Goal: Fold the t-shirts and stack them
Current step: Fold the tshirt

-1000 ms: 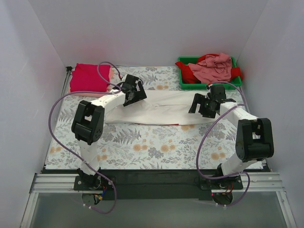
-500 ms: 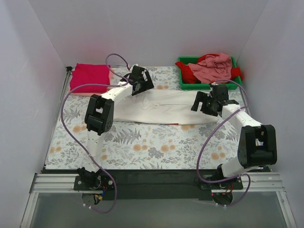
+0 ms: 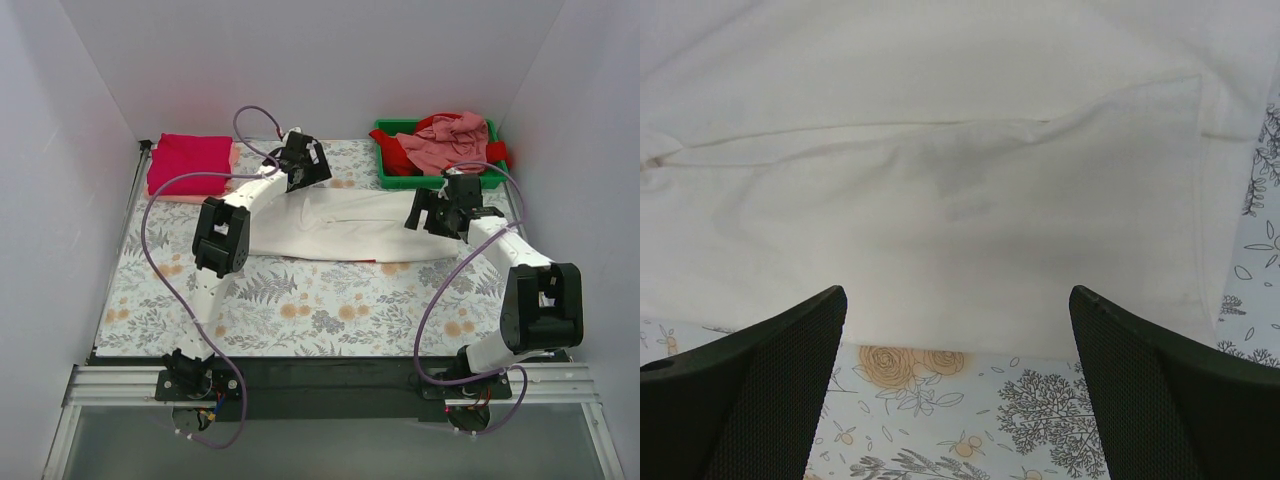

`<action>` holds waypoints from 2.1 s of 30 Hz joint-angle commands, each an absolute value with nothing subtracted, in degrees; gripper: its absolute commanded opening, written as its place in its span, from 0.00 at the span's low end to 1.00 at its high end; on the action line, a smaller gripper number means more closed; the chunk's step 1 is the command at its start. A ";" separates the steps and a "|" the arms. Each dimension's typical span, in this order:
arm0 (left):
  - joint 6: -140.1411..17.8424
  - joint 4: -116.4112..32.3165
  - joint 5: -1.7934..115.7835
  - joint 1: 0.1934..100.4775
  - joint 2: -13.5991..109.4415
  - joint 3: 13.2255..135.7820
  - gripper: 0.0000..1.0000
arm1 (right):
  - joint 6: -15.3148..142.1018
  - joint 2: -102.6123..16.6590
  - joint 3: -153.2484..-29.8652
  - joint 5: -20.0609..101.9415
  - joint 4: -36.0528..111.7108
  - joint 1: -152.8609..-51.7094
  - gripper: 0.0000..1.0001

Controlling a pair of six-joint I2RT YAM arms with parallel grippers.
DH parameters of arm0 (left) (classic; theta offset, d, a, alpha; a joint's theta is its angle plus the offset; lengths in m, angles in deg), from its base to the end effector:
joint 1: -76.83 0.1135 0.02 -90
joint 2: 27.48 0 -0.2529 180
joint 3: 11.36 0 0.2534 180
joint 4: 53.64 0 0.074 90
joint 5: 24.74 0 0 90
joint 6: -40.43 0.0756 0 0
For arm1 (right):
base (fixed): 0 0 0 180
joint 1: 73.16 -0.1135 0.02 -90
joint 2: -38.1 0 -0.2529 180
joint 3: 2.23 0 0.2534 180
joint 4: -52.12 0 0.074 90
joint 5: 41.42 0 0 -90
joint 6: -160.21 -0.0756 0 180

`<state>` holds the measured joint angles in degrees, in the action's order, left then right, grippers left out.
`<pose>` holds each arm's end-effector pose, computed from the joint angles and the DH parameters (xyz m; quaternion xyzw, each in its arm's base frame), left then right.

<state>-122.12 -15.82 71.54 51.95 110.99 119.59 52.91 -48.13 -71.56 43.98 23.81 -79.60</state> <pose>0.5164 -0.2304 0.1419 -0.3923 0.8364 -0.2516 0.2884 0.3482 0.0454 0.1862 0.0722 0.9211 0.1146 0.3649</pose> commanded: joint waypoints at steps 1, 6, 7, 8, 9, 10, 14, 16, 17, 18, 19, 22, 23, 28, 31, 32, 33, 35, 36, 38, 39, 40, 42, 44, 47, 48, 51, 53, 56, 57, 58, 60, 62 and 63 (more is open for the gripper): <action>-120.76 -12.87 76.22 51.79 104.63 118.54 0.92 | 54.82 -46.62 -75.07 43.31 25.41 -79.40 0.98; -124.97 -14.71 81.25 51.70 88.58 100.19 0.93 | 56.76 -48.90 -75.60 36.37 27.96 -79.49 0.98; -126.20 -17.24 81.43 51.79 86.36 92.67 0.93 | 56.85 -49.69 -76.04 35.32 28.23 -79.57 0.98; -126.91 -18.31 80.56 51.79 83.98 89.21 0.93 | 56.85 -50.48 -76.47 35.14 28.23 -79.49 0.98; -127.52 -18.93 80.03 51.79 82.22 86.47 0.93 | 56.85 -52.40 -77.35 35.13 28.23 -79.49 0.98; -128.40 -19.55 79.59 51.70 79.24 81.14 0.93 | 56.85 -53.47 -77.79 35.22 28.23 -79.49 0.98; -133.23 -19.55 79.40 51.79 75.09 71.19 0.93 | 56.24 -58.39 -79.47 36.27 28.23 -79.57 0.98; -134.03 -18.33 81.68 51.87 74.38 69.14 0.93 | 55.62 -60.24 -79.03 36.45 28.32 -79.40 0.98; -134.47 -17.71 82.65 51.96 74.12 68.09 0.93 | 55.01 -60.68 -78.77 36.97 28.23 -79.40 0.98; -135.17 -16.84 83.79 51.87 74.03 67.82 0.93 | 54.74 -61.21 -78.33 37.59 28.23 -79.49 0.98; -135.52 -15.96 84.24 51.87 74.03 67.38 0.93 | 54.57 -61.30 -77.02 38.73 28.23 -79.40 0.98; -136.23 -15.60 85.29 52.05 73.85 65.36 0.94 | 53.77 -60.86 -74.29 39.18 27.88 -79.31 0.98; -136.32 -14.99 85.47 52.31 74.20 64.83 0.94 | 53.34 -59.73 -71.76 39.18 27.70 -79.40 0.98; -140.35 -10.42 87.85 54.06 73.94 61.40 0.94 | 51.67 -52.27 -60.95 39.26 27.88 -79.31 0.98; -142.99 -8.22 87.84 54.68 71.93 58.16 0.94 | 48.68 -44.45 -51.19 38.22 27.88 -79.40 0.98; -143.69 -7.69 88.37 54.86 71.14 57.45 0.94 | 47.63 -39.99 -48.82 37.51 27.88 -79.57 0.98; -144.92 -5.86 89.33 54.95 69.65 56.57 0.94 | 46.05 -37.51 -44.01 36.64 27.79 -79.92 0.98; -146.60 -4.70 91.44 56.18 68.24 56.56 0.94 | 44.11 -28.93 -39.85 34.17 27.26 -82.45 0.98; -146.69 -4.61 91.53 56.79 67.53 56.74 0.95 | 43.32 -25.91 -37.65 33.82 27.00 -84.04 0.98; -143.90 -6.53 87.35 58.29 66.82 57.96 0.95 | 42.69 -17.76 -37.19 32.85 26.56 -89.47 0.98; -143.09 -8.20 85.75 58.46 67.17 58.84 0.95 | 43.57 -15.44 -37.45 32.67 26.65 -90.38 0.98; -142.74 -8.39 84.34 58.38 68.57 61.46 0.95 | 44.88 -13.33 -38.59 33.72 26.73 -90.82 0.98; -141.16 -9.18 81.08 58.38 69.72 64.11 0.95 | 48.23 -8.93 -39.82 38.28 27.00 -90.65 0.98; -140.71 -9.09 80.46 58.12 70.95 67.79 0.95 | 50.85 -7.52 -42.19 42.16 27.09 -90.74 0.98; -140.10 -8.57 80.37 57.50 71.04 70.79 0.95 | 51.75 -9.69 -45.18 45.49 28.31 -90.56 0.98; -140.10 -8.65 80.20 57.32 71.21 71.24 0.95 | 51.75 -10.93 -45.71 46.64 29.19 -90.56 0.98; -139.22 -8.74 79.32 56.45 73.40 73.60 0.95 | 52.10 -18.39 -49.40 48.32 29.55 -89.25 0.98; -137.99 -9.18 77.66 55.13 75.78 75.10 0.95 | 51.67 -25.31 -51.25 46.31 29.64 -87.24 0.98; -135.19 -9.62 75.02 53.72 81.75 79.75 0.95 | 51.93 -33.93 -55.29 41.38 30.16 -84.94 0.98; -134.65 -9.36 74.14 53.63 83.76 82.38 0.95 | 52.10 -35.88 -57.30 40.59 30.25 -84.50 0.98; -133.69 -9.44 73.35 53.63 86.92 83.88 0.95 | 52.02 -37.55 -58.45 40.50 30.34 -84.32 0.98; -133.33 -8.66 72.99 53.63 90.62 86.87 0.95 | 52.19 -41.69 -60.12 40.06 30.69 -84.14 0.98; -131.15 -8.04 73.25 53.54 95.55 91.70 0.95 | 52.89 -44.32 -61.62 37.43 30.52 -84.23 0.98; -130.09 -7.78 73.34 53.54 97.30 93.81 0.95 | 53.07 -44.60 -61.45 36.64 30.69 -84.23 0.98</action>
<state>-133.90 -8.76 74.91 53.17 92.06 90.34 51.40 -43.67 -58.66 40.46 29.36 -84.16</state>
